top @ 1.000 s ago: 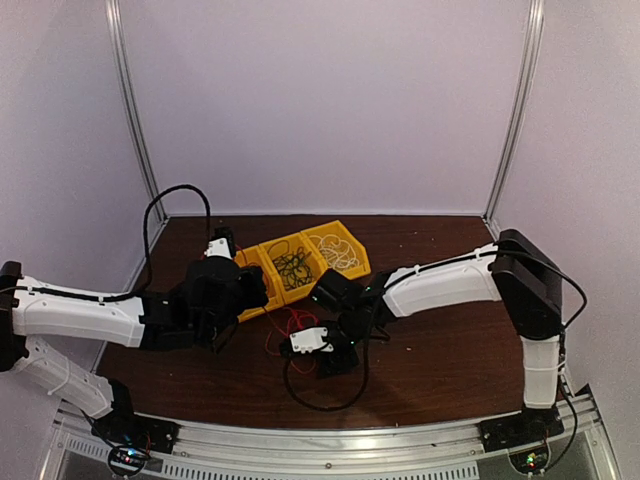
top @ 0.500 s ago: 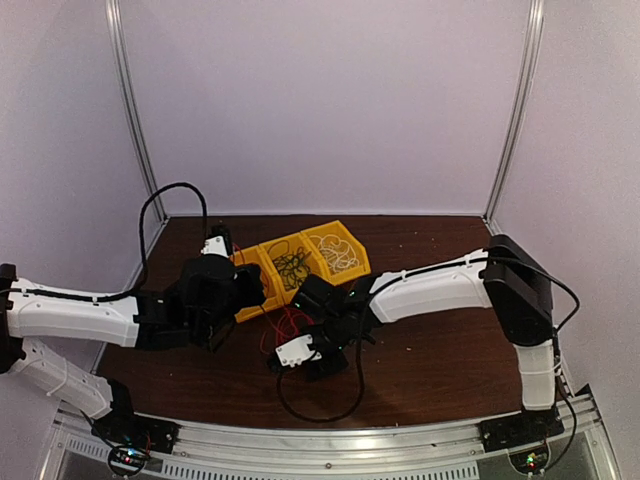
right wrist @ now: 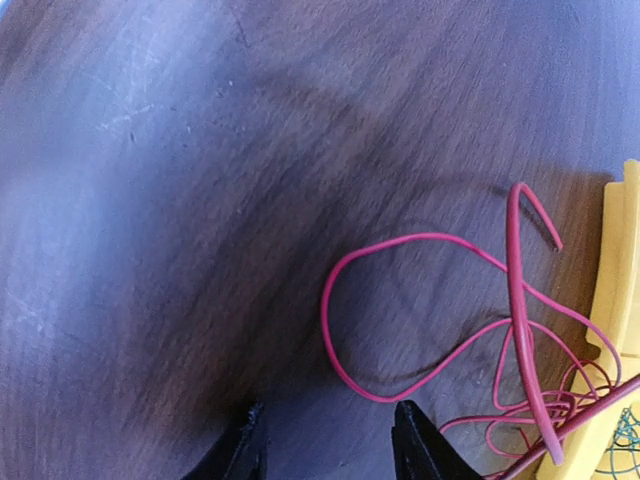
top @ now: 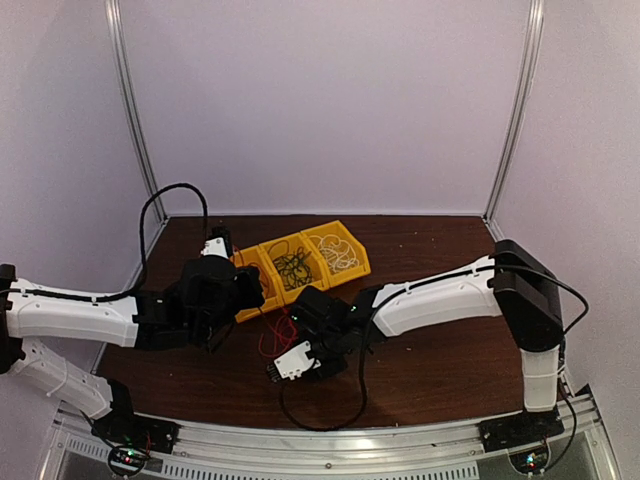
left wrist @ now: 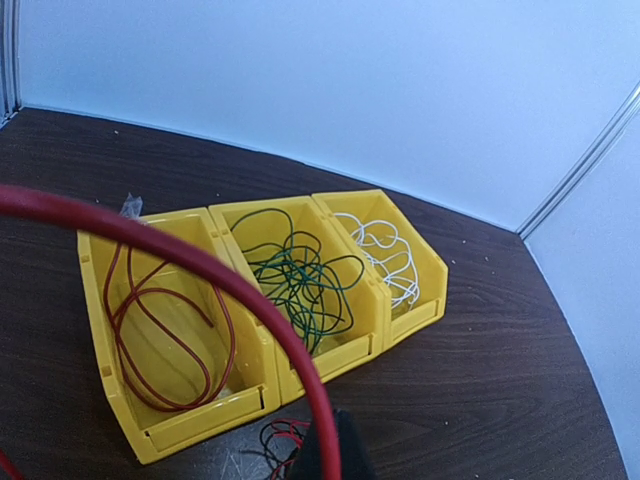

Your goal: Untangle the cables

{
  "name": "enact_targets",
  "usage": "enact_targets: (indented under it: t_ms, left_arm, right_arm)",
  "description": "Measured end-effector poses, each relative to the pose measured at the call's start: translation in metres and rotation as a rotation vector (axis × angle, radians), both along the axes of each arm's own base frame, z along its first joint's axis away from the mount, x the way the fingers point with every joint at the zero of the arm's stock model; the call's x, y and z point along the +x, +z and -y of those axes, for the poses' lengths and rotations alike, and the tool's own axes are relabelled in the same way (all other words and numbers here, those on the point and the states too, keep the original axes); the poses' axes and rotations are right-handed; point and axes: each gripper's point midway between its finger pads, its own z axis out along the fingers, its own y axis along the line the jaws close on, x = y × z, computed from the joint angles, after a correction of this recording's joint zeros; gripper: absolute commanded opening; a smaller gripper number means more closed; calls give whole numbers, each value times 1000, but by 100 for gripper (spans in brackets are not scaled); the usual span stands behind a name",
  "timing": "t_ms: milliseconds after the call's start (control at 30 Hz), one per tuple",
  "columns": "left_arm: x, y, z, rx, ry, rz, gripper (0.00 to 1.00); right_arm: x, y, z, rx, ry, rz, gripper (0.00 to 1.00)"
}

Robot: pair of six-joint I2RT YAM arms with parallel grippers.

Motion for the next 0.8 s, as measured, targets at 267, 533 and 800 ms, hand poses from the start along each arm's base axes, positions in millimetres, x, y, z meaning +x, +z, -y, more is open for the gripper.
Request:
enact_targets:
  t_ms: [267,533,800]
  left_arm:
    - [-1,6,-1,-14,0,8,0]
    - [-2,11,-3,-28,0,16,0]
    - [-2,11,-5,-28,1,16,0]
  right_arm:
    - [15,3,1,-30,35,127,43]
    - [14,1,-13,-8,81,195,39]
    - [12,-4,-22,5,121,228,2]
